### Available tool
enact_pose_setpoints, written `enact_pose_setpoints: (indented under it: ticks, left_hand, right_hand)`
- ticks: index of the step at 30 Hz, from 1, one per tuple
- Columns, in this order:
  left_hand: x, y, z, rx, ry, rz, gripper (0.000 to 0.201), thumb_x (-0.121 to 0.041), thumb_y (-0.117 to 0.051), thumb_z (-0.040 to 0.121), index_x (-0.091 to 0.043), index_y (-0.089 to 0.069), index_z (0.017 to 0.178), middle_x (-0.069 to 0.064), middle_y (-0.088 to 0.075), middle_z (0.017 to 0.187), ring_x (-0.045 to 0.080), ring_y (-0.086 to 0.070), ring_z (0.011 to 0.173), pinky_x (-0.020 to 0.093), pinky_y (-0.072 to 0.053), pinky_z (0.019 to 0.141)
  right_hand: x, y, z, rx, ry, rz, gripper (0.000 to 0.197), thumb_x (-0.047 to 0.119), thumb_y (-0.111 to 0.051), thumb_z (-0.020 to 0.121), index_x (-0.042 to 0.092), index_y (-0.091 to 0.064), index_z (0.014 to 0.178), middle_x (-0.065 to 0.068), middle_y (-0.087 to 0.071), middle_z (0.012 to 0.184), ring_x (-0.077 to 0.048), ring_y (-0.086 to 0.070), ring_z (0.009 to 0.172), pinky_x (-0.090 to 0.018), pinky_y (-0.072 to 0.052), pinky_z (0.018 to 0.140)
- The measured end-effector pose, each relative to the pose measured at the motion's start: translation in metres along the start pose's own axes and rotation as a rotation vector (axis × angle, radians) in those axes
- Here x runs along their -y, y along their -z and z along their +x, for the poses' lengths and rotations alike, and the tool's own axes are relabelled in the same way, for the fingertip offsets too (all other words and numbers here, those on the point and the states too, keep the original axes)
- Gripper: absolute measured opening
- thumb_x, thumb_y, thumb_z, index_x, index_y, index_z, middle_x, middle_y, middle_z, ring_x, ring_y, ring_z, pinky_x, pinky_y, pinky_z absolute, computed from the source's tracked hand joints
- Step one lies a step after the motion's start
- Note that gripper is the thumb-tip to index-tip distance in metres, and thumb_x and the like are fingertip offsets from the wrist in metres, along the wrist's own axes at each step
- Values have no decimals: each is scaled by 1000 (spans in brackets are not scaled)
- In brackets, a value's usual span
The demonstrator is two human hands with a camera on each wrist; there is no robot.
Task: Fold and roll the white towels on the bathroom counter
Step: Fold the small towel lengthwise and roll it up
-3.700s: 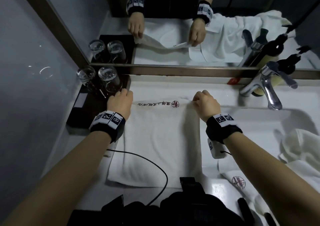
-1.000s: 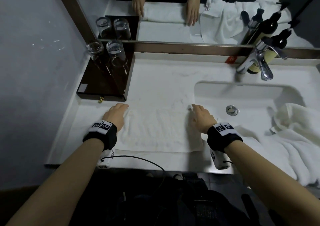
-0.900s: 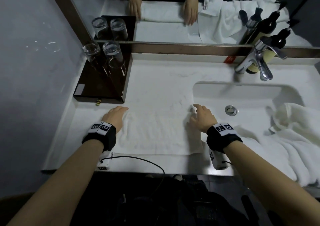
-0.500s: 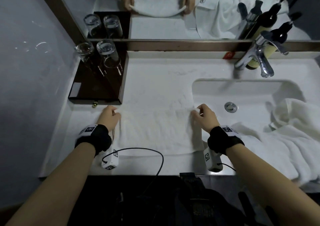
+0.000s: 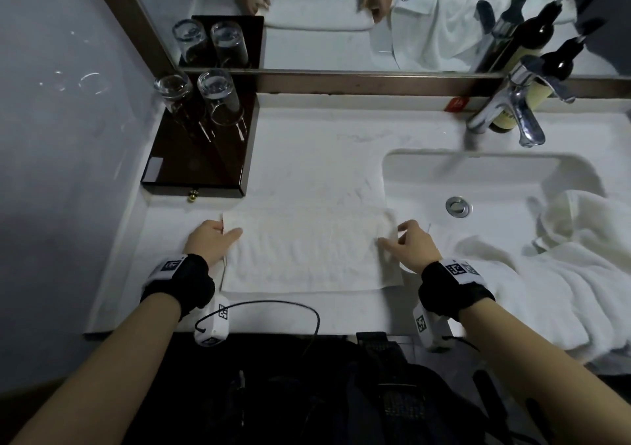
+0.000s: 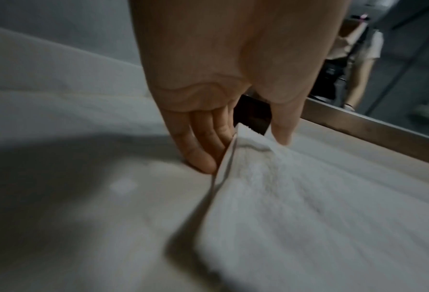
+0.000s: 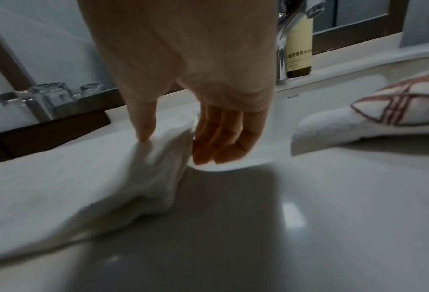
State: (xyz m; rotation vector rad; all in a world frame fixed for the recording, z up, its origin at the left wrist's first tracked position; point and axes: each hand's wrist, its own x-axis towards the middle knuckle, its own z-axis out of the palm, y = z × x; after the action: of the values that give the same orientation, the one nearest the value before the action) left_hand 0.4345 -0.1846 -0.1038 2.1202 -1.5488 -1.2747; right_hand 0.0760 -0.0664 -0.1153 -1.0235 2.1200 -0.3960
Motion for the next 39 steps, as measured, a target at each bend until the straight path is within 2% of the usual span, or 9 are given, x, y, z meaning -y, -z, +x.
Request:
enact_pose_setpoints:
  ticks: [3, 9, 13, 16, 21, 26, 30, 33, 39]
  left_hand:
    - [6, -6, -14, 16, -67, 268, 40, -31, -65, 85, -3, -53, 111, 11, -62, 103, 31, -58, 100, 35, -46, 87]
    - [-1, -27, -34, -148, -171, 346, 32, -12, -38, 98, 1, -35, 127, 23, -52, 122, 43, -52, 104, 44, -40, 80]
    - [10, -27, -43, -172, -186, 378, 23, -5, -29, 97, -4, -31, 119, 24, -55, 111, 33, -47, 74, 40, -36, 64]
    - [19, -27, -46, -205, -202, 402, 17, -4, -28, 96, -3, -33, 112, 25, -57, 103, 29, -44, 68, 39, -35, 59]
    - [19, -24, -46, -179, -152, 410, 14, -9, -30, 97, -5, -34, 109, 22, -58, 95, 30, -47, 68, 38, -38, 60]
    - [29, -7, -54, -43, -95, 609, 22, -33, -45, 90, -13, -38, 96, 11, -62, 95, 28, -55, 76, 34, -45, 68]
    - [25, 6, -58, -78, 10, 593, 39, -49, -47, 88, -14, -42, 105, 5, -58, 91, 29, -59, 83, 34, -46, 74]
    - [5, 10, -53, -80, -104, 597, 20, -34, -47, 90, -18, -42, 101, 6, -60, 96, 26, -53, 78, 32, -43, 71]
    - [-44, -22, -30, 74, -435, 698, 35, -12, -49, 90, -18, -46, 124, 5, -45, 130, 24, -45, 121, 41, -41, 96]
  right_hand:
    - [-3, -7, -12, 59, -21, -121, 37, 42, -65, 82, 11, -45, 91, -2, -55, 83, -23, -53, 80, -30, -37, 67]
    - [6, -13, -23, -75, 91, -64, 21, 22, -51, 91, 10, -34, 87, -13, -50, 80, -29, -46, 73, -35, -35, 66]
    - [6, -15, -28, -107, 135, -36, 18, 17, -49, 93, 12, -32, 90, -13, -50, 78, -30, -45, 71, -35, -32, 63]
    - [2, -14, -29, -109, 122, -58, 16, 15, -49, 92, 11, -34, 89, -19, -54, 80, -40, -54, 78, -37, -33, 62]
    - [9, -11, -27, -111, 148, -72, 19, 17, -51, 93, 4, -45, 106, -27, -62, 95, -43, -57, 89, -39, -39, 68]
    - [33, 5, -12, -118, 289, -241, 32, 7, -40, 92, 12, -46, 123, -23, -62, 109, -41, -57, 100, -37, -37, 71]
    - [50, 11, 7, 24, 114, -176, 41, 20, -51, 93, 7, -40, 130, -25, -57, 121, -40, -54, 111, -38, -41, 84]
    - [53, 11, 9, 142, 118, -228, 54, 16, -59, 87, 5, -35, 134, -22, -53, 129, -37, -50, 118, -36, -40, 92]
    - [53, 10, 11, 161, 231, -318, 61, -2, -46, 84, 9, -30, 142, -20, -47, 137, -34, -46, 125, -34, -37, 98]
